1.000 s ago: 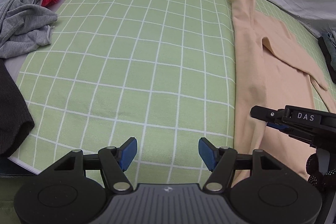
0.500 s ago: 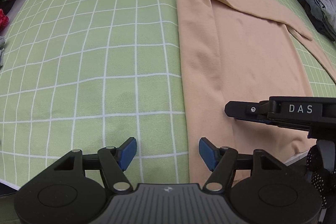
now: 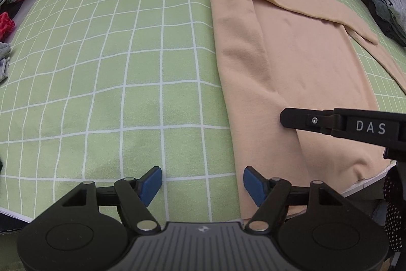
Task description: Fold clothes
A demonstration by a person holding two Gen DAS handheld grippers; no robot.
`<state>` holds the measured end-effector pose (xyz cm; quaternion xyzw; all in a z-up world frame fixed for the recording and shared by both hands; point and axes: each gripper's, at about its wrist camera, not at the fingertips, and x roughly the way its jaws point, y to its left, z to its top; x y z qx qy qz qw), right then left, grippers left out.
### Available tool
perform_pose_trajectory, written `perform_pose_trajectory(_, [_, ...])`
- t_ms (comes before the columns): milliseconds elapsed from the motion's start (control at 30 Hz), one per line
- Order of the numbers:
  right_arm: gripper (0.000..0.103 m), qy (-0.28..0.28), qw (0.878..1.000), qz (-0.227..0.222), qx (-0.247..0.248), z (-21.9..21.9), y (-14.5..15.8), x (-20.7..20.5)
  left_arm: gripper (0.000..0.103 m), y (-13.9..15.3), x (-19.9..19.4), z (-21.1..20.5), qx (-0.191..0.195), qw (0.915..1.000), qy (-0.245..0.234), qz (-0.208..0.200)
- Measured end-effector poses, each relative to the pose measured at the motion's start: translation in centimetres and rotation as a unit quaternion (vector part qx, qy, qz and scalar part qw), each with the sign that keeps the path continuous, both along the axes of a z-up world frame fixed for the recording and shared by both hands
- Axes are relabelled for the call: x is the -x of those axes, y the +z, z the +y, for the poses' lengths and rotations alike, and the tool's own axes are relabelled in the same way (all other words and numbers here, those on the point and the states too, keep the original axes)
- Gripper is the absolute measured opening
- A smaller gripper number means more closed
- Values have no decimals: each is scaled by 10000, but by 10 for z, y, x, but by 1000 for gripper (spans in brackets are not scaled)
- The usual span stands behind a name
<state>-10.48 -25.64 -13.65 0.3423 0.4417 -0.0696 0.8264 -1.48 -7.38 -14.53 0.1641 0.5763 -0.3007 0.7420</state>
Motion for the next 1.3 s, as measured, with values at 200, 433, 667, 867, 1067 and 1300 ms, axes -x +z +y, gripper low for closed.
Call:
perform_pose_trajectory(200, [2,-180,9995,206,139,-10,-5,12,75,-6,11,-20,-143,9993,-324,-145])
perform_pose_trajectory(433, [2,-159,9974,643,294,-13,-20,7,77,-12,12,-28,-323,9983,-438,-194])
perform_pose_trajectory(667, [21,-415,9974,526,266,-45,-13,14,77,-9,-11,-31,-277,9995,130,-60])
perform_pose_trajectory(867, [23,-1151,9913,575,286,-106,-11,31,77,-3,-37,-35,-193,9955,926,45])
perform_pose_trajectory(1067, [28,-1998,9772,603,383,-173,-6,45,77,4,-64,-51,9,9900,1412,76])
perform_pose_trajectory(1300, [32,-2643,9587,544,903,-255,0,36,77,15,-118,-93,591,9872,1483,28])
